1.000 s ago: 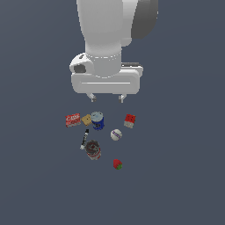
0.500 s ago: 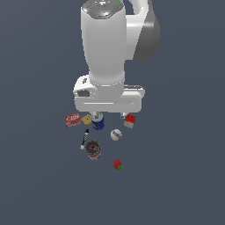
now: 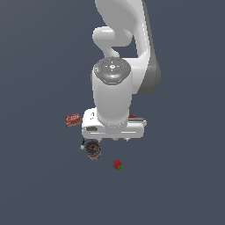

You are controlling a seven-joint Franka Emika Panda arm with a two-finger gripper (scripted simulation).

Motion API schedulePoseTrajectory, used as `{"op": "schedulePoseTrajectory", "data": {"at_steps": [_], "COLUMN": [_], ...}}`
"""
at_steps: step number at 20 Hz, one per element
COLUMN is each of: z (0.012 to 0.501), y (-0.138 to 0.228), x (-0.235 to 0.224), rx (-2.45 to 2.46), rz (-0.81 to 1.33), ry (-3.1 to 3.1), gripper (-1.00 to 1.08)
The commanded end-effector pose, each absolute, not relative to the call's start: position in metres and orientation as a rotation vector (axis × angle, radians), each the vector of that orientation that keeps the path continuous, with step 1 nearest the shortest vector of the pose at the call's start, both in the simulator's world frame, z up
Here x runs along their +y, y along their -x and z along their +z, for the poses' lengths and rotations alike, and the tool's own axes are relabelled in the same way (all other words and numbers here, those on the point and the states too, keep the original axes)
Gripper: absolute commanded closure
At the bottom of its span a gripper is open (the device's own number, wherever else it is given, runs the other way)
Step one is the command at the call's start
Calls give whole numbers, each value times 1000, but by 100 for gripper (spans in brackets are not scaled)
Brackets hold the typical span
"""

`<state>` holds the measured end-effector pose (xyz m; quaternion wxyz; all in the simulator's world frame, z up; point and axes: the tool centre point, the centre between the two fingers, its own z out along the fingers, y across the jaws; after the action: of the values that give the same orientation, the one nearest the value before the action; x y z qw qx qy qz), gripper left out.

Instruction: Pick up a designated object from a clutter of objects.

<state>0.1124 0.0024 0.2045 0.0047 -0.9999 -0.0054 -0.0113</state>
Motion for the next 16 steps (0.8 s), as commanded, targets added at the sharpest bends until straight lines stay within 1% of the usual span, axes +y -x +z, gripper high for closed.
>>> {"op": "schedulePoseTrajectory", "data": {"at_steps": [1, 9, 16], "z": [182, 117, 82], "y": [-124, -148, -156], "x": [6, 18, 23], "rx": [-34, -80, -102], "rz": [-29, -11, -2], "ry": [3134, 3138, 3139], "gripper": [-92, -92, -92]}}
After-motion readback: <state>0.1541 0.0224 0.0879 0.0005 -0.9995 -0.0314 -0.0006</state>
